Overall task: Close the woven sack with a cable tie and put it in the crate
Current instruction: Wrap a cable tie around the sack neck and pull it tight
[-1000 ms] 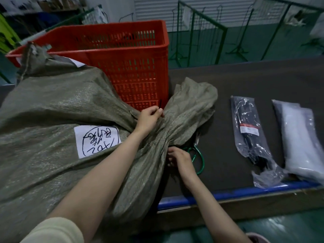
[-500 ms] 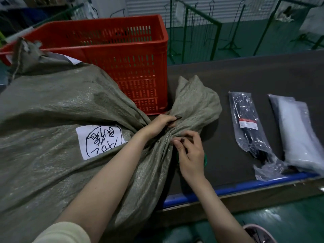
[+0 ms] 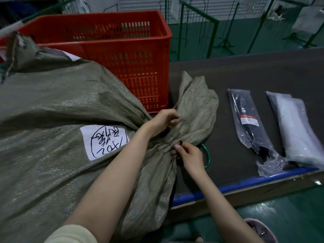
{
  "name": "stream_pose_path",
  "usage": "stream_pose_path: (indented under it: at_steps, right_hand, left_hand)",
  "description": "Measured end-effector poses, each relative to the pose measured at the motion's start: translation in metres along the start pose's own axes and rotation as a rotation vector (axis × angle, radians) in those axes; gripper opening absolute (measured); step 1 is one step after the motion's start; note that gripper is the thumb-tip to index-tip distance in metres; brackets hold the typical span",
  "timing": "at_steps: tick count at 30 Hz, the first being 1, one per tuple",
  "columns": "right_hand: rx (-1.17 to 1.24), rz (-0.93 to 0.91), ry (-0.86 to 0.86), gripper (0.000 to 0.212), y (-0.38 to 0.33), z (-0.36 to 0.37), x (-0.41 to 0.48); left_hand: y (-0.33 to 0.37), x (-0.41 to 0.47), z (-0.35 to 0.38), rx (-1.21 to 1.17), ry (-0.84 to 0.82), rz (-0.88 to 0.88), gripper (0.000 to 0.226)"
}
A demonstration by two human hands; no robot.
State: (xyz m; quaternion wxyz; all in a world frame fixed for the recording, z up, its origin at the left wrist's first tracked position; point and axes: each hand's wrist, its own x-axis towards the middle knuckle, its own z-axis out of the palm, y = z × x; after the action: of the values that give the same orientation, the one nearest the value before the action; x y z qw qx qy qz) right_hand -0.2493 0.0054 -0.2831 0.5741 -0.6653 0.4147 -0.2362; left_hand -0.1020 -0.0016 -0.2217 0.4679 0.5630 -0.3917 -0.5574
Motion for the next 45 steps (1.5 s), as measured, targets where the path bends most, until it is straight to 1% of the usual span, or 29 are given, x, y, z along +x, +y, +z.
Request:
stream_pose_path:
  at_steps: [3,5,9,15,26,33,38,40,43,45]
  right_hand:
    - [0.153,-0.046,0.134,0.019,-0.007,-0.001,-0.005]
    - [0.173,-0.109,0.15,0.016,-0.011,-0.004,-0.009]
    - [0.203,-0.186,0.141,0.028,-0.01,-0.002,-0.017]
    - [0.224,-0.208,0.21,0.026,-0.011,0.003,-0.017]
    - [0.191,-0.235,0.245,0.029,-0.015,0.004,-0.013]
    - [0.213,-0.245,0.249,0.028,-0.01,0.004,-0.013]
    - [0.157,-0.241,0.248,0.029,-0.01,0.004,-0.014]
    - [0.137,-0.231,0.257,0.027,-0.011,0.004,-0.015]
    - [0.084,-0.19,0.237,0.017,-0.013,0.005,-0.014]
    - [0.046,-0.181,0.217,0.015,-0.014,0.006,-0.013]
  left_hand:
    - [-0.004,-0.005,0.003,0.146,-0.094,-0.071,0.032]
    - [-0.005,-0.008,0.004,0.231,-0.126,-0.114,0.028]
    - [-0.003,-0.01,0.004,0.296,-0.103,-0.122,0.028]
    - [-0.004,-0.009,0.003,0.37,-0.085,-0.142,0.024]
    - [-0.008,-0.006,0.002,0.364,-0.074,-0.156,0.024]
    - [-0.01,-0.003,0.0,0.365,-0.106,-0.162,0.03]
    - [-0.013,-0.002,0.0,0.383,-0.169,-0.166,0.023]
    - [-0.014,-0.002,0.0,0.375,-0.192,-0.181,0.023]
    - [-0.017,0.001,-0.001,0.301,-0.222,-0.232,0.023]
    - [-0.017,-0.001,-0.001,0.262,-0.259,-0.268,0.017]
